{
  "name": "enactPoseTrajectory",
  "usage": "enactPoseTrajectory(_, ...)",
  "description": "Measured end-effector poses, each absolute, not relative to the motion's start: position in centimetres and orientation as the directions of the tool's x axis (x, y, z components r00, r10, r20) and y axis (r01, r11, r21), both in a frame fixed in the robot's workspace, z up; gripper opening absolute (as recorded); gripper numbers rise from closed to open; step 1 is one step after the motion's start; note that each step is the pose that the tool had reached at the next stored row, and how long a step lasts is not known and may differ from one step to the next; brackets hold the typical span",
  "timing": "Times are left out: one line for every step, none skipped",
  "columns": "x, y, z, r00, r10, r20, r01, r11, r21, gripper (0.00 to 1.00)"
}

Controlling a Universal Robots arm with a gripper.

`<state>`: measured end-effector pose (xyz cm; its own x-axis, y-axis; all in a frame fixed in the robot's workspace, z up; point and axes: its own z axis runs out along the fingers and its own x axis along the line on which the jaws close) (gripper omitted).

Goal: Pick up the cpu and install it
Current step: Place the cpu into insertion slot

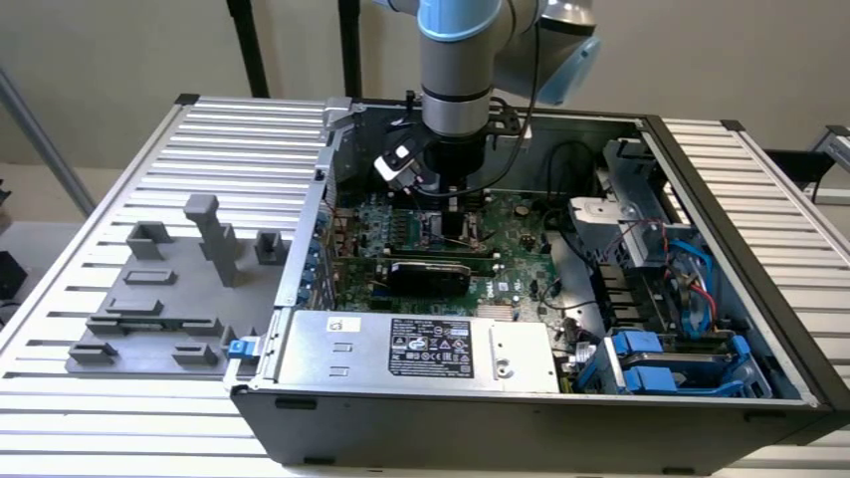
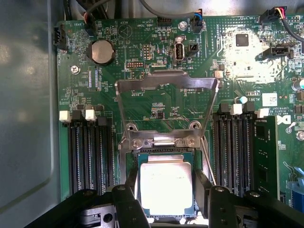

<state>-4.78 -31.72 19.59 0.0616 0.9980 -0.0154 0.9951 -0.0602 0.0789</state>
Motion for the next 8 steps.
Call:
enactPoseTrajectory(-4.78, -31.72, 19.59, 0.062, 0.998, -0.015, 0.995, -0.06, 0.079, 0.55)
enactPoseTrajectory(-4.78, -31.72, 19.59, 0.062, 0.998, -0.016, 0.995, -0.06, 0.079, 0.55)
enactPoseTrajectory(-4.78, -31.72, 19.58, 0.061, 0.998, -0.016, 0.995, -0.06, 0.079, 0.55)
enactPoseTrajectory(-4.78, -31.72, 19.57, 0.061, 0.998, -0.016, 0.995, -0.06, 0.079, 0.55)
enactPoseTrajectory(-4.78, -31.72, 19.57, 0.061, 0.998, -0.015, 0.995, -0.06, 0.079, 0.55)
enactPoseTrajectory(-4.78, -31.72, 19.56, 0.061, 0.998, -0.015, 0.995, -0.06, 0.079, 0.55)
enactPoseTrajectory(-4.78, -31.71, 19.56, 0.061, 0.998, -0.015, 0.995, -0.06, 0.079, 0.55)
enactPoseTrajectory(-4.78, -31.71, 19.56, 0.061, 0.998, -0.016, 0.995, -0.06, 0.079, 0.55)
